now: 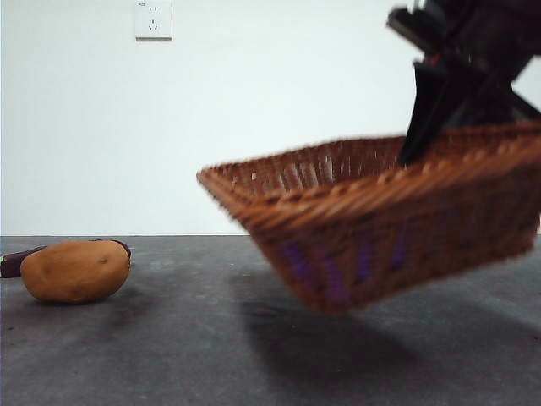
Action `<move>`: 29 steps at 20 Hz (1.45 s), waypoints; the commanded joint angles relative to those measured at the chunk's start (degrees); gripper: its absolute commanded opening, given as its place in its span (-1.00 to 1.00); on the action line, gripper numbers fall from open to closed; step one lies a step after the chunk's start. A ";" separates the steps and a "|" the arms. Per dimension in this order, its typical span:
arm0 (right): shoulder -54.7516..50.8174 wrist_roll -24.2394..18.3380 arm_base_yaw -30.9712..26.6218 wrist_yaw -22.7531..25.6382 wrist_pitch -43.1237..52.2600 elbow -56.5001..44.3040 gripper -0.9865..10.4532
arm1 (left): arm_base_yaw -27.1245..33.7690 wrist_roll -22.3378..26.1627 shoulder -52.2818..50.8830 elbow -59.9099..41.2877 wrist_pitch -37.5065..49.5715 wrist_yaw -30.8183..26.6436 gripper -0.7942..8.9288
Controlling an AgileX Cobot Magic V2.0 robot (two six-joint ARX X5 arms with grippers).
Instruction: Help me put the vegetables on the table into the basket
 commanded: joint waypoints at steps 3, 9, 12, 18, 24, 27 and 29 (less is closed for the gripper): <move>-0.09 7.65 3.37 -3.78 7.13 -5.07 -0.85 | -2.36 6.14 7.96 -0.20 9.44 8.20 -0.85; -0.11 12.41 9.03 -1.77 12.52 -5.05 -0.85 | -5.35 6.40 26.36 -0.20 22.80 14.67 -0.85; -0.11 13.00 8.98 -0.85 12.50 -5.05 -0.85 | -6.36 1.75 33.16 -0.20 26.10 16.48 -0.85; -0.11 13.86 8.96 -0.50 13.68 -5.03 -0.85 | -6.67 -7.65 42.29 -0.20 30.73 16.85 -0.85; -0.11 13.86 8.96 -0.52 13.27 -5.03 -0.85 | -7.30 -11.39 43.39 -0.20 31.98 17.90 -0.81; -0.11 13.84 8.98 -0.57 13.29 -5.03 -0.85 | -7.32 -11.26 43.47 -0.20 31.45 18.40 0.00; -0.11 13.84 8.96 -0.57 13.29 -5.03 -0.85 | -7.30 -10.71 43.47 -0.20 30.56 18.40 0.08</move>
